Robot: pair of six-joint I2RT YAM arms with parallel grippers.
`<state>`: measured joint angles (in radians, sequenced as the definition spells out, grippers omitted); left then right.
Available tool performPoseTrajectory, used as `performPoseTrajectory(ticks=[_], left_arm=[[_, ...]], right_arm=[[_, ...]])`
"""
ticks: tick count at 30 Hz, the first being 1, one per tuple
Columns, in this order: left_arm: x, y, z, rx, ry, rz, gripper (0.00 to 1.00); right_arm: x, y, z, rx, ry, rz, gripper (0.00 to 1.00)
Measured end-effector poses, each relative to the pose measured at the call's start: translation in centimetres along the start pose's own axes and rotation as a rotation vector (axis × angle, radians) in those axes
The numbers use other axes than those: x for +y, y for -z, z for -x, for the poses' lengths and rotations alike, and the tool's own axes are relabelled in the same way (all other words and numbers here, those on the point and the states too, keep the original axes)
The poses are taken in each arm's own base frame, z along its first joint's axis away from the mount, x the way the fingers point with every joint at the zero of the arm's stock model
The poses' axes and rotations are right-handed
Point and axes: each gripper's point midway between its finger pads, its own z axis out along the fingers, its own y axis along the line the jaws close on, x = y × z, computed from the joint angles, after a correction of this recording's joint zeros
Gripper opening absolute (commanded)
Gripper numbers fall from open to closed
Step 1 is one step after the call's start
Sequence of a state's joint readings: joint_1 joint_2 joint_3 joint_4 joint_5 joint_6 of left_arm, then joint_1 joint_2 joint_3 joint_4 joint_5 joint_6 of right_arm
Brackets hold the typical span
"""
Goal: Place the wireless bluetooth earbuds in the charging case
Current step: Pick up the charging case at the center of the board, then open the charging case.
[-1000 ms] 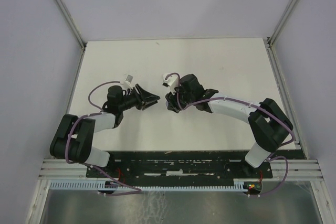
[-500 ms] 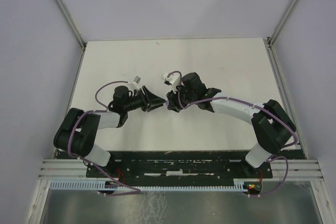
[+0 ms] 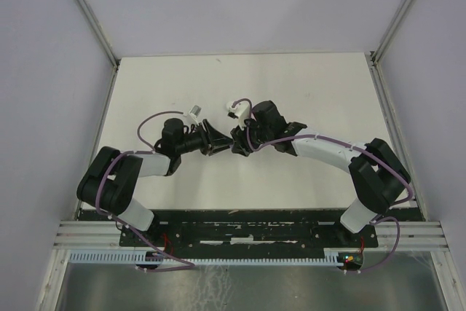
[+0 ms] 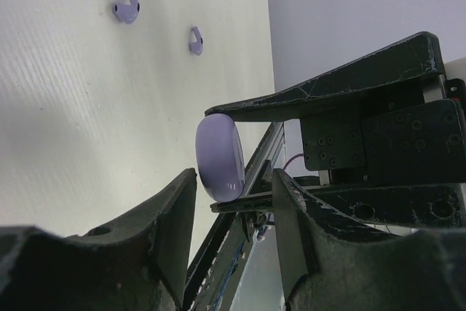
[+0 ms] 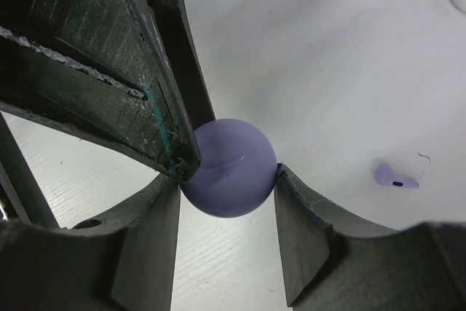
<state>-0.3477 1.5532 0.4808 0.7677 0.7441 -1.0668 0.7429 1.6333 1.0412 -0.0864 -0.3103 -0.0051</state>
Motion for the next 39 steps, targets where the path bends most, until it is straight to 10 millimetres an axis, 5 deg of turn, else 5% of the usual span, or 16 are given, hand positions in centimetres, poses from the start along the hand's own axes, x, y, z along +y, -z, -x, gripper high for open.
performPoseTrajectory(ticks=[7,18,20,22,26,29,36,39], left_arm=[[0.0,-0.3,-0.4,0.013,-0.001,-0.002,0.46],[0.3,-0.4,-0.3,0.006,0.006,0.007,0.24],[0.3,-0.4,-0.3,0.006,0.006,0.007,0.17],[0.3,-0.4,-0.3,0.005,0.008,0.006,0.12],[0.2,-0.4,-0.3,0.006,0.006,0.003,0.08],[0.2,-0.4,-0.3,0.007,0.006,0.003,0.07],[-0.2,-0.8,0.3,0.001,-0.003,-0.006,0.04],[-0.3,-1.0,0.6,0.001,-0.006,-0.009,0.03]], right_arm=[[0.1,0.0,0.0,0.000,0.000,0.004,0.30],[0.0,0.2,0.1,-0.004,0.000,0.002,0.30],[0.0,0.2,0.1,-0.003,0.000,0.002,0.40],[0.0,0.2,0.1,-0.003,0.000,0.002,0.65],[0.0,0.3,0.3,-0.008,-0.015,-0.005,0.98],[-0.7,1.2,1.2,-0.044,-0.038,-0.036,0.99],[-5.5,7.7,5.0,-0.228,-0.147,-0.243,1.00],[-6.6,8.8,5.4,-0.239,-0.176,-0.313,0.99]])
